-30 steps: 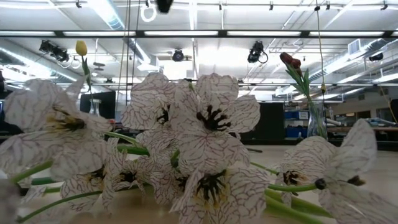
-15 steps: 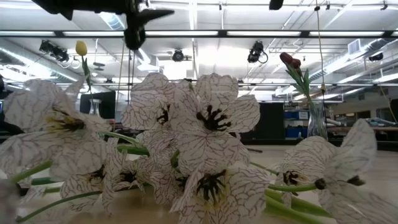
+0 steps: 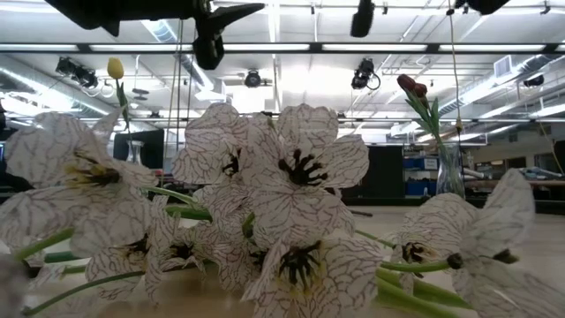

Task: Sort flowers into vase by color
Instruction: Put the top yellow flower into the left transparent vase

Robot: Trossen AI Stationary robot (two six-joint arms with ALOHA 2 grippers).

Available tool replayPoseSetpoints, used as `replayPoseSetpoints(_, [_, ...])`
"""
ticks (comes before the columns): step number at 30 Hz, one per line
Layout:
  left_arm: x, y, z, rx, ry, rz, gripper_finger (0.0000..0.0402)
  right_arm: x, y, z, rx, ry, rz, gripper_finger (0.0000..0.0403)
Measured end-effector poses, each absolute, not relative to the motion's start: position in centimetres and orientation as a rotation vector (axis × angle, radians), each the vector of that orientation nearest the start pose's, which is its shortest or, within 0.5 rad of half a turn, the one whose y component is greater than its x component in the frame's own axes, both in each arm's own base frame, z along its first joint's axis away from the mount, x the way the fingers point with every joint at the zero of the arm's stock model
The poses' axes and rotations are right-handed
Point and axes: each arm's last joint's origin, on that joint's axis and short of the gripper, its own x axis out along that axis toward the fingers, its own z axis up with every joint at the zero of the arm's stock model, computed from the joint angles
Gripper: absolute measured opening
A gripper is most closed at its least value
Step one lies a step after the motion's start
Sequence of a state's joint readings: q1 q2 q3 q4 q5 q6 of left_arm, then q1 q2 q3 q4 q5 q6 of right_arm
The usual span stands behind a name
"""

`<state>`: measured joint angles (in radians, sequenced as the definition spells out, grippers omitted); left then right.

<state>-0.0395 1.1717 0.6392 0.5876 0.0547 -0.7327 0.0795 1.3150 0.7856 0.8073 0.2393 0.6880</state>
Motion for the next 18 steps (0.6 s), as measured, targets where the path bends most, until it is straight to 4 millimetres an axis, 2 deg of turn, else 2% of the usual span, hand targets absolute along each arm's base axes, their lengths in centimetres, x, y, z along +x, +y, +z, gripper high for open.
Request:
replayPoseSetpoints(11, [26.1,-1.3,29.2,-0.706,-0.003,-0.159,0.0183,31.5,2.8,28.6,0.769,-0.364,-0.061,0.0029])
replayPoseSetpoints(18, [29.0,-2.1,28.0,-0.709,0.128,-0.264,0.0183,34.3,3.8,28.7,0.747,-0.337,0.018,0.0029])
